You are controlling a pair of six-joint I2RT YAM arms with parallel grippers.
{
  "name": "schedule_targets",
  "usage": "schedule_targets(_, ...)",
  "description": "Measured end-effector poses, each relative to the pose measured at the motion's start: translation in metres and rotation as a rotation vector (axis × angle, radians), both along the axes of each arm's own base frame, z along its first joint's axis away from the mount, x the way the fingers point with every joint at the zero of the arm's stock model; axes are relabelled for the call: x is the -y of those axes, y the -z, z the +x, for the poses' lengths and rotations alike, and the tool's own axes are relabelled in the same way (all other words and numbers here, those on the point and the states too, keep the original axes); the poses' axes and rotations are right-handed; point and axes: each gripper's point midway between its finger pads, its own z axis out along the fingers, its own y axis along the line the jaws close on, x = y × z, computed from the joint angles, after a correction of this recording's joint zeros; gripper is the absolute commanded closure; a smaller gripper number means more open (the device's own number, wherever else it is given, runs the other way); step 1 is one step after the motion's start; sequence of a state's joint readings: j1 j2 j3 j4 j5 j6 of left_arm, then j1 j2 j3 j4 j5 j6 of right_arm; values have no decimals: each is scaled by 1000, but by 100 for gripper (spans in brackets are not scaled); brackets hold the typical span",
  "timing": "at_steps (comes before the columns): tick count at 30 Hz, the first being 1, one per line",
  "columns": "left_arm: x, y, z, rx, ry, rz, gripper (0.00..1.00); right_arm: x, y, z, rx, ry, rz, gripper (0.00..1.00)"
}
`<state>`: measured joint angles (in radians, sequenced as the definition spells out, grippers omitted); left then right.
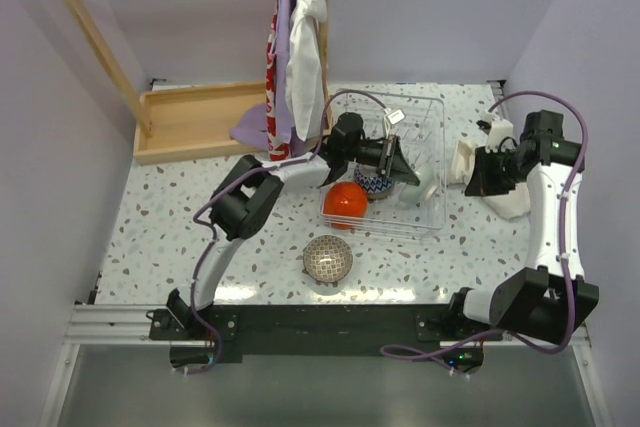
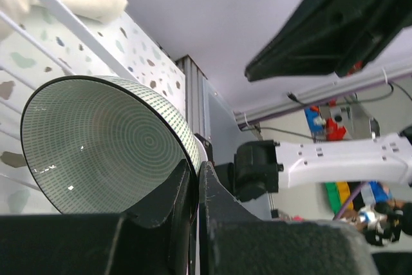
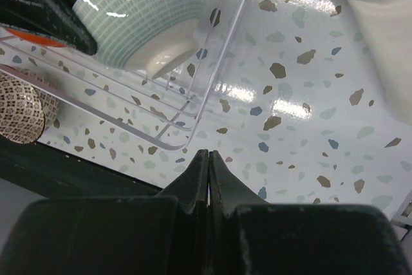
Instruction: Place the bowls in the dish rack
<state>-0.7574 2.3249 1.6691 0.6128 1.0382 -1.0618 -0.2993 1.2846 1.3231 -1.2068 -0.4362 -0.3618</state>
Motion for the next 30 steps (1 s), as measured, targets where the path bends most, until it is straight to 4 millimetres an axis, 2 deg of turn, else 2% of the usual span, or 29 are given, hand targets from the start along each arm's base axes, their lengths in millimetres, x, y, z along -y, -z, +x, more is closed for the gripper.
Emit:
schedule_targets(4,8,6,14,-61,-86,46,100,0,2,-1,-7,2,-2,100)
schedule_targets(10,15,19,21,-187,-173,118,100,1,2,-1,-9,5,-5,100)
schedule_targets(20,30,30,12,-330,-216,169,100,3,3,-2,-19,25,-12,100)
schedule_targets(30,26,34,14,-423,-245,166,100,3,5,-3,-29,37,-6,100)
